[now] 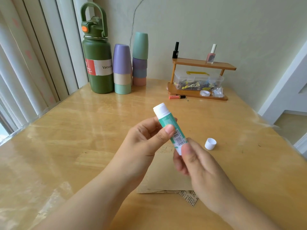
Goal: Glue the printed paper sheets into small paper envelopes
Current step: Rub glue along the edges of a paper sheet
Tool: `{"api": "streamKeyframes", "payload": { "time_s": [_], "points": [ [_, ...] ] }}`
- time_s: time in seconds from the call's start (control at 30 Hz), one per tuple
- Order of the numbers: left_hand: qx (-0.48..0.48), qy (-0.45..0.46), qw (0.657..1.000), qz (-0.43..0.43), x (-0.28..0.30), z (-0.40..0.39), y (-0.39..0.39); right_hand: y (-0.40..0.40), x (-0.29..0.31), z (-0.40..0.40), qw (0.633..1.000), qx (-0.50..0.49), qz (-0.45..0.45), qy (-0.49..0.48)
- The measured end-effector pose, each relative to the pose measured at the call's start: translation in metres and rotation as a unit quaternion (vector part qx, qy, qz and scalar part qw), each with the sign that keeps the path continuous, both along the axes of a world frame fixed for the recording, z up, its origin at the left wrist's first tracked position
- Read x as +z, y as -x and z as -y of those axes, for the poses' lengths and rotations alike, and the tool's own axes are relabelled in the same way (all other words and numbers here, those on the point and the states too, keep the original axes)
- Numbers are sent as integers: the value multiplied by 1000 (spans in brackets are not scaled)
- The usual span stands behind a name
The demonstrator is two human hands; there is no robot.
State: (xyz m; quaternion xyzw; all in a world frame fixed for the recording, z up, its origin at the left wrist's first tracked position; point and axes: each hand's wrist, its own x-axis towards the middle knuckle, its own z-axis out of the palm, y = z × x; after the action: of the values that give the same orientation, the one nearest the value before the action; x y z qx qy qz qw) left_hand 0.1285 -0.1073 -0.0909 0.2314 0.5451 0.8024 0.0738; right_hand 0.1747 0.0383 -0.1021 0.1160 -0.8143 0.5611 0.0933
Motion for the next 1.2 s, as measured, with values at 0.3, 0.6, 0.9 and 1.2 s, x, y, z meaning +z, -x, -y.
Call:
{"api": "streamKeyframes", "payload": {
  "time_s": [0.3,0.6,0.9,1.2],
  "points": [
    [-48,-41,998,1,7,3,-2,-6,11,0,893,186,247,327],
    [22,38,998,-41,-2,0,2,-3,-5,6,997,-51,-33,-52],
    [-58,62,996,-36,4,7,4,-1,10,-2,944,128,183,244],
    [59,321,942,-84,1,16,18,14,12,-29,996,-36,70,-30]
  ]
}}
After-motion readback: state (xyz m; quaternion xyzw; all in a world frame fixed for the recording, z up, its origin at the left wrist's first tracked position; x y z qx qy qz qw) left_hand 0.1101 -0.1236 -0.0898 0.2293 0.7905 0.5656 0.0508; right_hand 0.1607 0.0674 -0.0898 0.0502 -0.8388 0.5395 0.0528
